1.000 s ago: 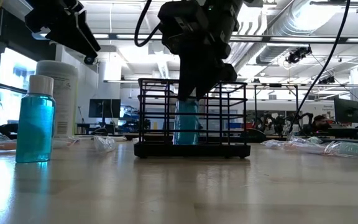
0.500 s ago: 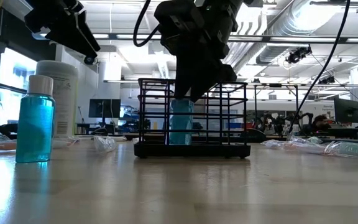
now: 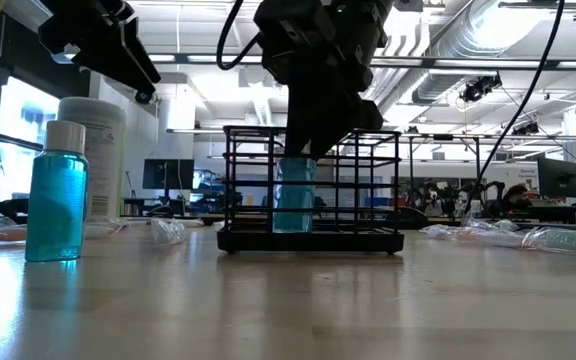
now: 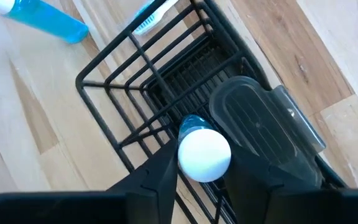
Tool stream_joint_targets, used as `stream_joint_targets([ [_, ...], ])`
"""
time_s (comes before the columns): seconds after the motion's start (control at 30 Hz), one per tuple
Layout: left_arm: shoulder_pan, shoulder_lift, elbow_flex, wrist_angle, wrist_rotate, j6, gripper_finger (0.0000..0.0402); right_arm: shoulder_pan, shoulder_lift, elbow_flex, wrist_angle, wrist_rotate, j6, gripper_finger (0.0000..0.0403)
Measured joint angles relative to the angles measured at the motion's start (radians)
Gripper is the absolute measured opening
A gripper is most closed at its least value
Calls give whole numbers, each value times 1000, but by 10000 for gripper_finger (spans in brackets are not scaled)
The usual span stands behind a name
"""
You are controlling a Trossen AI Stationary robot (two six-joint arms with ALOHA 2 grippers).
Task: Pick & Place toothbrushing station
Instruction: Put the right blue mouthwash into the black wire organizer
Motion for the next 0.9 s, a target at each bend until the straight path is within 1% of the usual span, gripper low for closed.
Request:
stream_joint_targets([
  [0.3, 0, 0, 0, 0, 0, 0, 303, 15, -4, 1, 3, 18, -1, 159],
  [0.6, 0, 0, 0, 0, 0, 0, 303, 1, -5, 3, 3, -2, -17, 154],
  [0.9, 0, 0, 0, 0, 0, 0, 303, -20, -6, 3, 4, -31, -16, 159],
])
